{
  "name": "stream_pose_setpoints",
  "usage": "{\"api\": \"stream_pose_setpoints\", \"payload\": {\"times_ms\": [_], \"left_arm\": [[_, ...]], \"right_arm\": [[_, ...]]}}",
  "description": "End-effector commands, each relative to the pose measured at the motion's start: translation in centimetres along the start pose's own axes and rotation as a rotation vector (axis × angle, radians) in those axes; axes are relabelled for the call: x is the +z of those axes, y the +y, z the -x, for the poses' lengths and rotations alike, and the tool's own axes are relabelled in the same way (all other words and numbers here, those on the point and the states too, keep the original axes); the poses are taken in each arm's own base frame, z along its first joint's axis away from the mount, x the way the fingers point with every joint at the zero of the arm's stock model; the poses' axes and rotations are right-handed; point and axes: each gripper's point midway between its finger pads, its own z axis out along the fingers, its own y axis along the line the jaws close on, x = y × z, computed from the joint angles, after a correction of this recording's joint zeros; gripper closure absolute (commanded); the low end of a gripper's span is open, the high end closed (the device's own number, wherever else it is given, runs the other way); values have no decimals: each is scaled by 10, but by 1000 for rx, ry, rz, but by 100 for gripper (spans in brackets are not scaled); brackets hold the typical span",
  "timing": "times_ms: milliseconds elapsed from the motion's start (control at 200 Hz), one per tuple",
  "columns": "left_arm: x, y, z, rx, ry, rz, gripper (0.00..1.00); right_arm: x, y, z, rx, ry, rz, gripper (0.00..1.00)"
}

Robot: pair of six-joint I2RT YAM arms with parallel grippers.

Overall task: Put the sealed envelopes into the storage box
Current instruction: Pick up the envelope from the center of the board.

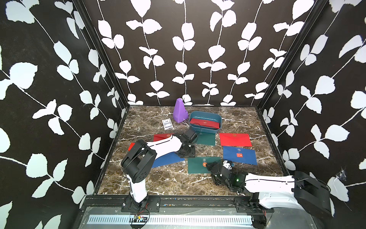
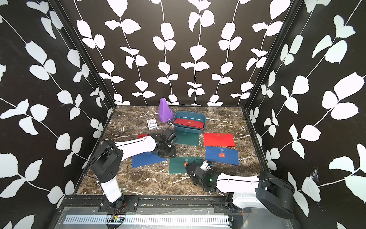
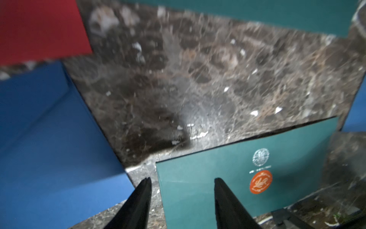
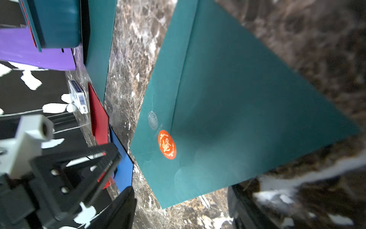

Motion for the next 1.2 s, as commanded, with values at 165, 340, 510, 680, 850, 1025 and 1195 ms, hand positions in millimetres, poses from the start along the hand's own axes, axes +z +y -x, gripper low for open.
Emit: {"api": "stream_pose_setpoints", "payload": {"times_ms": [165, 340, 510, 680, 850, 1025, 1195], "left_arm": [[7, -21, -14, 54, 2, 11, 47], [24, 3, -32, 46, 72, 104, 49], [35, 11, -42, 51, 118, 129, 50], [38, 13, -47, 55, 146, 132, 50], [39, 14, -51, 54, 160, 131, 51], [40, 17, -54, 57, 170, 137, 51], [40, 15, -53, 55, 170, 134, 51]], "right_arm": [[-2, -78, 41, -51, -155, -186, 39], [-6, -87, 56, -53, -218, -182, 52], [-2, -91, 59, -52, -230, -172, 57], [8, -83, 51, -67, -214, -164, 63], [24, -74, 36, -69, -178, -153, 71], [27, -72, 34, -63, -172, -149, 82], [22, -69, 37, -69, -183, -151, 92]]}}
